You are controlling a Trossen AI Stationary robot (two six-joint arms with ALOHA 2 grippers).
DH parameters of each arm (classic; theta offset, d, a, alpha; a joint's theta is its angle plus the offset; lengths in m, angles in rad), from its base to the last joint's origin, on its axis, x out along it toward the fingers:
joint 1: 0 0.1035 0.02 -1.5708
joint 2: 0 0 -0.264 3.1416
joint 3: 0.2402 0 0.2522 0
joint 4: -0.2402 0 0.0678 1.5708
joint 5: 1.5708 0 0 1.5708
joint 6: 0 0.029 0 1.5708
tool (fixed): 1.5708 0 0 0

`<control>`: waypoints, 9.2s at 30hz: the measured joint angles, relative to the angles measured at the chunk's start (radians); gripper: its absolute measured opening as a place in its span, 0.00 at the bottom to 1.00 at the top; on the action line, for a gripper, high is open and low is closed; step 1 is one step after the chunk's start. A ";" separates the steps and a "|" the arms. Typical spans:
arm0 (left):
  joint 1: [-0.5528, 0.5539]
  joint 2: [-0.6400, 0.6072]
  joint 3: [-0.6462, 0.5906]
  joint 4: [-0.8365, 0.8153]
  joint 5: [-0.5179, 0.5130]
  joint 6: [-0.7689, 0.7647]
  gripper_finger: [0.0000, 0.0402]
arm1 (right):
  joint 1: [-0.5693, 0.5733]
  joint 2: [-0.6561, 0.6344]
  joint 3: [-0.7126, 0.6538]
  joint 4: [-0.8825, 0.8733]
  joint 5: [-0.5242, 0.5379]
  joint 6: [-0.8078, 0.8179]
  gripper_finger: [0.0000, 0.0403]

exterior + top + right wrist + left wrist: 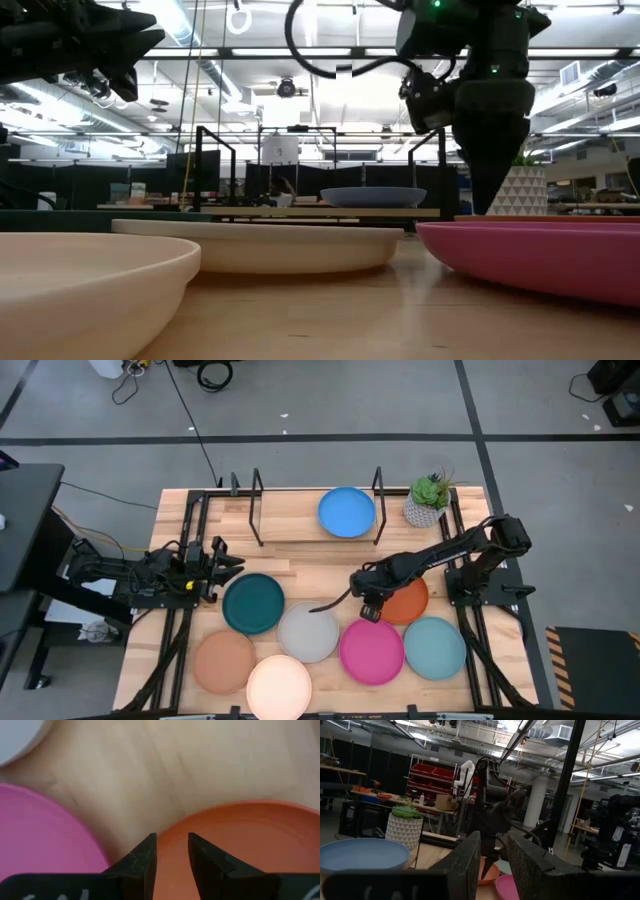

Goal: Place and stack plates onto a shelf
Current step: Stack the orange plate on top of the blue plate on shelf, then put the gray plate on the shelf

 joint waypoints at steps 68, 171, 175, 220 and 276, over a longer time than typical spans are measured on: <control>0.000 0.000 0.000 -0.001 0.000 0.000 0.26 | 0.102 0.066 0.302 -0.077 0.181 -0.766 0.03; 0.000 0.000 0.000 0.113 -0.038 -0.063 0.26 | 0.014 0.051 -0.298 1.310 0.245 -0.792 0.11; 0.001 0.000 0.000 0.092 -0.130 -0.082 0.26 | 0.063 0.051 -0.362 1.422 0.358 -0.769 0.11; -0.381 1.372 0.898 -0.779 0.085 0.081 0.41 | 0.160 0.052 -0.518 1.702 0.623 -0.925 0.11; -0.022 1.564 1.136 -1.154 -0.198 0.279 0.04 | 0.206 0.052 -0.521 1.682 0.780 -0.913 0.11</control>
